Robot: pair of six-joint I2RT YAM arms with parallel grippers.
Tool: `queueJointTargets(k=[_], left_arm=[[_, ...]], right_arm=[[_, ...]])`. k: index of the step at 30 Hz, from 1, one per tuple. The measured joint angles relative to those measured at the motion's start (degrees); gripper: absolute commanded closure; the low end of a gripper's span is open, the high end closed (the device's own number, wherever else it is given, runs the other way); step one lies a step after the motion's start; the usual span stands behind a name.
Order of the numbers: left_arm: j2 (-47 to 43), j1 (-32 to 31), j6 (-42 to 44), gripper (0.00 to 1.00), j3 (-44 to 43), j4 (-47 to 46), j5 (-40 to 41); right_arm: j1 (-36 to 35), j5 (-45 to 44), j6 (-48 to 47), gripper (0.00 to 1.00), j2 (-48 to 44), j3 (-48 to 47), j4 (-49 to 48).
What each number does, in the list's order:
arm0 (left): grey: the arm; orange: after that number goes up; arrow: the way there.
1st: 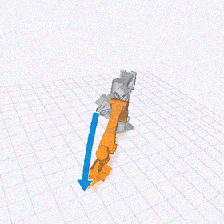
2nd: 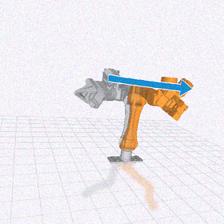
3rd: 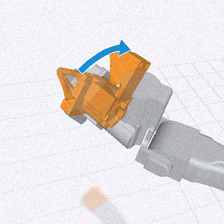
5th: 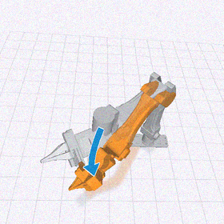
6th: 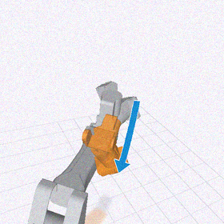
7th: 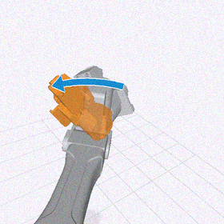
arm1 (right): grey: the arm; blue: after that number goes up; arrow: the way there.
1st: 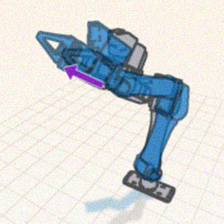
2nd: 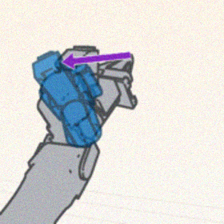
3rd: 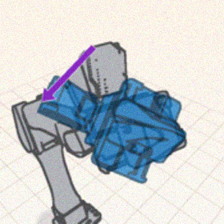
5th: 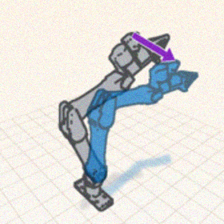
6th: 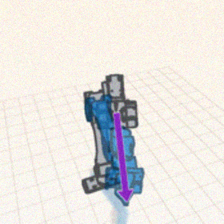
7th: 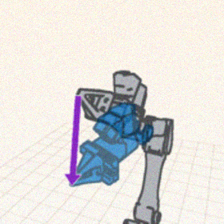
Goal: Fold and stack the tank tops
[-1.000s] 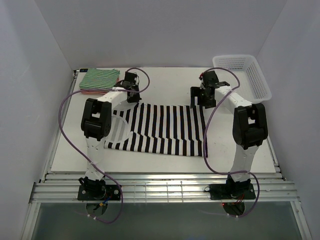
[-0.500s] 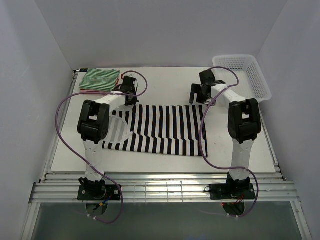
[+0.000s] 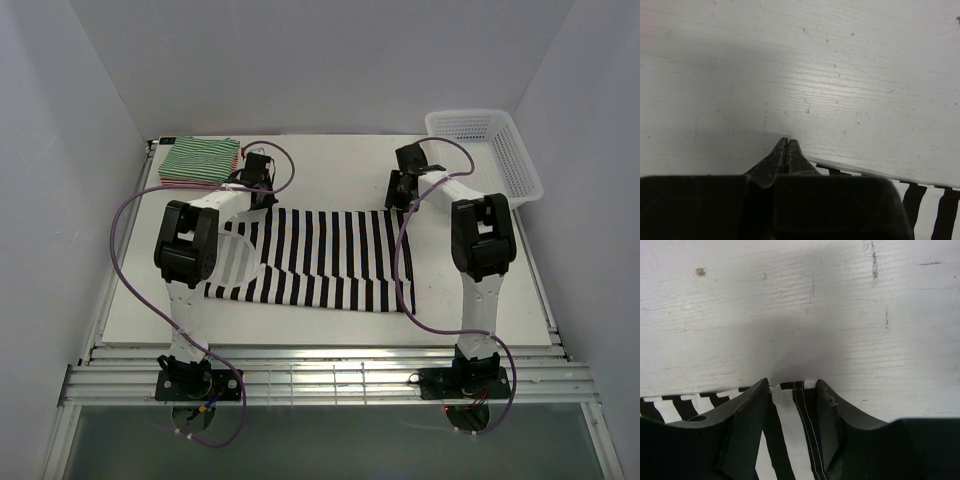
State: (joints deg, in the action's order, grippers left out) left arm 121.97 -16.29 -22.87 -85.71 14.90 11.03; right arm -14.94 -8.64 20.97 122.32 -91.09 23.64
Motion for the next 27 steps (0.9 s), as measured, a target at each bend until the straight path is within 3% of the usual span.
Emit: queueJointTargets(k=[4,7,17,27], left_arm=[[-0.4,0.0,-0.2,1.00,0.8,-0.4,0.1],[-0.9,0.0,-0.3,1.00,1.4,-0.4,0.1],[-4.6,0.0,-0.8,1.00,4.9,-1.6,-0.1],[-17.0,0.0,-4.0,1.00,16.8,-5.1,-2.3]], right_arm=[[0.0,-0.1,0.3,0.64,0.2,0.0,-0.3],[0.0,-0.2,1.0,0.92,0.2,0.1,-0.3],[0.0,-1.9,0.4,0.92,-2.6,3.6,-1.4],[-0.2,-0.3,-1.0,0.92,-21.0,21.6,-9.4]])
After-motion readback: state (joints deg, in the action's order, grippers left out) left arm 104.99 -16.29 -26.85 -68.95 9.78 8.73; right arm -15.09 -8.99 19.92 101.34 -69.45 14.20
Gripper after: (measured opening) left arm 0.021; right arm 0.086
